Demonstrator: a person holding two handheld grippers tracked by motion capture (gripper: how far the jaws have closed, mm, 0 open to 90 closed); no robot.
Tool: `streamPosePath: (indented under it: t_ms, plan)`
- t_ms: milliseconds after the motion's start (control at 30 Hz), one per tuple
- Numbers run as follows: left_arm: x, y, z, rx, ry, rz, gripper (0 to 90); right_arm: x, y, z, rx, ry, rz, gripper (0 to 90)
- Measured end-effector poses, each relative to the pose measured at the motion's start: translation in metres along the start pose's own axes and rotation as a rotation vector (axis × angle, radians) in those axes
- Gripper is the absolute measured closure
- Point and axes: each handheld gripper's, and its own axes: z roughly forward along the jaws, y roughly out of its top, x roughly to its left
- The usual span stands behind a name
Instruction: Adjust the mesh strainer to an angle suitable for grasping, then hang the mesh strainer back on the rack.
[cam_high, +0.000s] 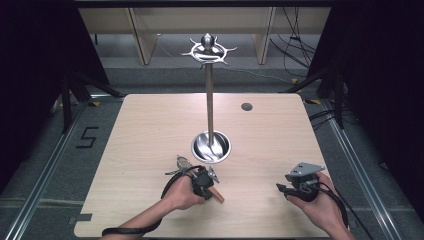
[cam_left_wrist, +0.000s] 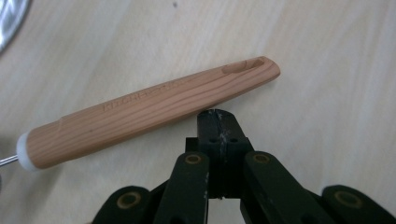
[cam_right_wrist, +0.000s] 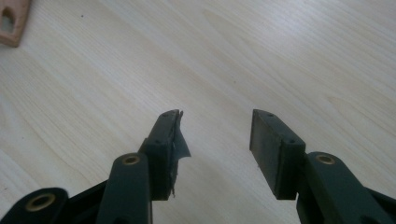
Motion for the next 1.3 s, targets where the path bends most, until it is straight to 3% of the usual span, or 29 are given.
streamPosePath:
  t_ms: [33,133,200,233,267,400,500,600,667,733,833,933,967,1033,1100,1167,1200,1233,1300]
  plan:
    - [0.003,0.003,0.001,0.004,0.003,0.014,89.2,0.002,-0.001,0.000,0.008,0.000,0.021,54.3]
    - [0.008,0.008,0.000,0.003,-0.009,0.031,87.6,0.000,-0.001,-0.001,0.000,-0.002,0.003,54.5]
    - [0.008,0.008,-0.004,-0.037,-0.018,0.003,86.3,-0.001,-0.002,-0.002,0.001,-0.003,0.003,54.6]
    - [0.007,0.008,-0.008,-0.064,-0.023,-0.004,85.1,0.001,-0.001,-0.003,0.002,0.001,0.034,54.6]
    - [0.008,0.007,-0.013,-0.082,-0.023,-0.004,84.4,-0.001,-0.002,-0.003,-0.003,-0.007,0.009,54.6]
    - [0.016,0.002,-0.036,-0.130,0.007,0.006,76.8,-0.003,-0.003,-0.005,-0.008,-0.013,0.017,54.1]
    - [0.033,-0.003,-0.050,-0.097,0.077,0.111,56.8,-0.003,-0.003,-0.006,-0.008,-0.005,0.053,53.4]
    - [0.045,-0.006,-0.056,-0.106,0.109,0.189,49.3,-0.006,-0.003,-0.005,-0.015,-0.010,0.042,52.6]
    - [0.051,-0.005,-0.060,-0.057,0.099,0.279,43.8,-0.005,-0.002,-0.007,-0.023,-0.012,0.042,52.2]
    - [0.053,-0.004,-0.060,-0.026,0.081,0.336,42.9,-0.004,-0.002,-0.009,-0.023,-0.012,0.056,52.3]
    - [0.053,0.000,-0.055,0.023,0.057,0.397,42.9,-0.006,-0.003,-0.008,-0.042,-0.026,0.030,52.3]
    - [0.051,0.006,-0.046,0.051,0.044,0.457,43.3,-0.008,-0.003,-0.008,-0.041,-0.027,0.040,52.1]
    - [0.051,0.007,-0.042,0.055,0.044,0.476,43.1,-0.008,-0.003,-0.007,-0.036,-0.018,0.063,52.1]
    - [0.052,0.011,-0.037,0.061,0.056,0.511,43.1,-0.010,-0.004,-0.007,-0.040,-0.018,0.060,52.1]
    - [0.053,0.013,-0.034,0.067,0.061,0.531,43.3,-0.008,-0.003,-0.009,-0.041,-0.005,0.088,52.0]
    - [0.054,0.014,-0.034,0.073,0.060,0.561,43.8,-0.010,-0.004,-0.008,-0.052,-0.006,0.060,51.9]
    - [0.054,0.014,-0.034,0.073,0.060,0.561,44.1,-0.010,-0.004,-0.008,-0.052,-0.006,0.060,51.9]
    - [0.055,0.014,-0.031,0.091,0.046,0.567,44.7,-0.007,-0.002,-0.009,-0.047,0.004,0.091,51.6]
    - [0.056,0.013,-0.028,0.112,0.036,0.583,45.6,-0.008,-0.002,-0.007,-0.049,0.003,0.071,51.5]
